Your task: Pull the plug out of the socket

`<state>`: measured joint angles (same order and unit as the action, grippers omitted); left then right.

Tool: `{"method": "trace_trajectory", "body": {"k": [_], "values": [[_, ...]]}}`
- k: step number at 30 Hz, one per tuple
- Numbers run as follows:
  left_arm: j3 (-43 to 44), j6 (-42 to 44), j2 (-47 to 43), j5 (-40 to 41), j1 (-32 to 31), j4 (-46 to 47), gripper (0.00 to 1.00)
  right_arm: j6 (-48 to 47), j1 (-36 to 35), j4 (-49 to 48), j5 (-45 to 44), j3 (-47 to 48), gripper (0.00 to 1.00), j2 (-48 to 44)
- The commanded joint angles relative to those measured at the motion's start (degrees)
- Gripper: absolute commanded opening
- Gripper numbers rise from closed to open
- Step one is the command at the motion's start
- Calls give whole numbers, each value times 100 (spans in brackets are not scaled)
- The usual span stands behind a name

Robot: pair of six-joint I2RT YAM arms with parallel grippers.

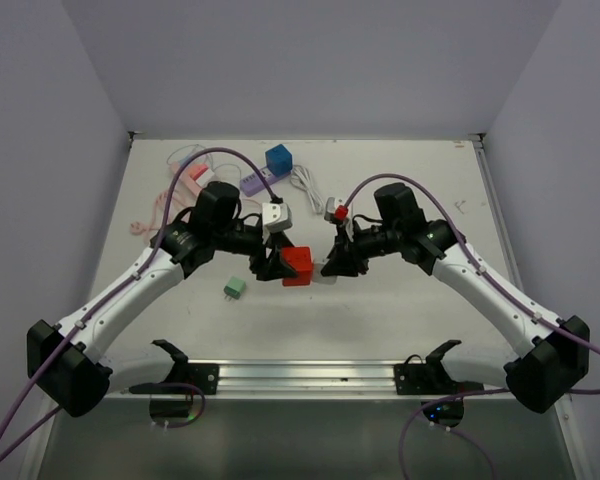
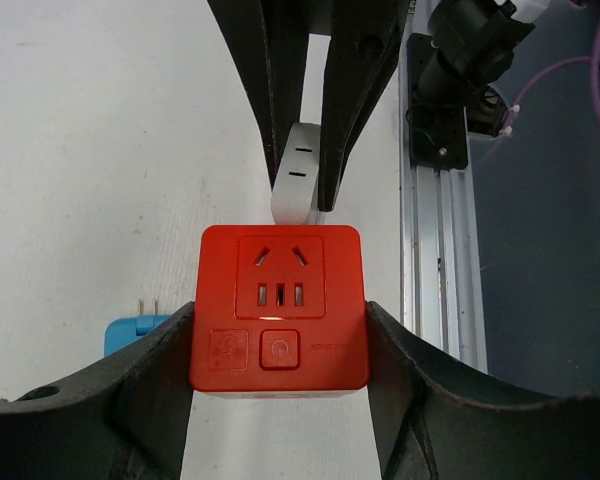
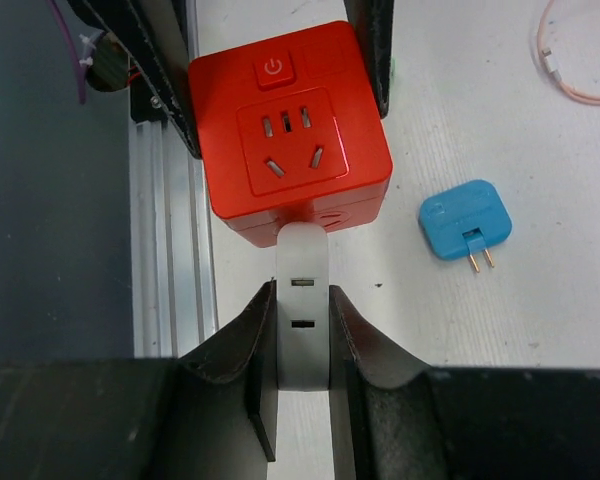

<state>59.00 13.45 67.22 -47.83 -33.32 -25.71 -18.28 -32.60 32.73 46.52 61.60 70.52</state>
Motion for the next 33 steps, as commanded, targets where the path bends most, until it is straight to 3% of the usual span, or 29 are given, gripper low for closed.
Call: {"method": "trace_trajectory", "body": {"k": [1, 9, 21, 28, 33], "values": [[454, 658, 1, -858, 176, -459, 0, -254, 43, 93, -170, -201, 0, -407], [674, 1528, 19, -1527, 405, -1445, 0, -729, 43, 233, -714, -606, 0, -794], [261, 1178, -271, -245, 405, -1138, 0, -940, 43, 805, -1391, -430, 0, -821], [-248, 221, 10, 441, 405, -111, 0, 131, 43, 208, -1401, -605, 0, -294], [-784, -1044, 396, 1457, 405, 1067, 0, 1711, 43, -1038, -1987, -1062, 0, 137]]}}
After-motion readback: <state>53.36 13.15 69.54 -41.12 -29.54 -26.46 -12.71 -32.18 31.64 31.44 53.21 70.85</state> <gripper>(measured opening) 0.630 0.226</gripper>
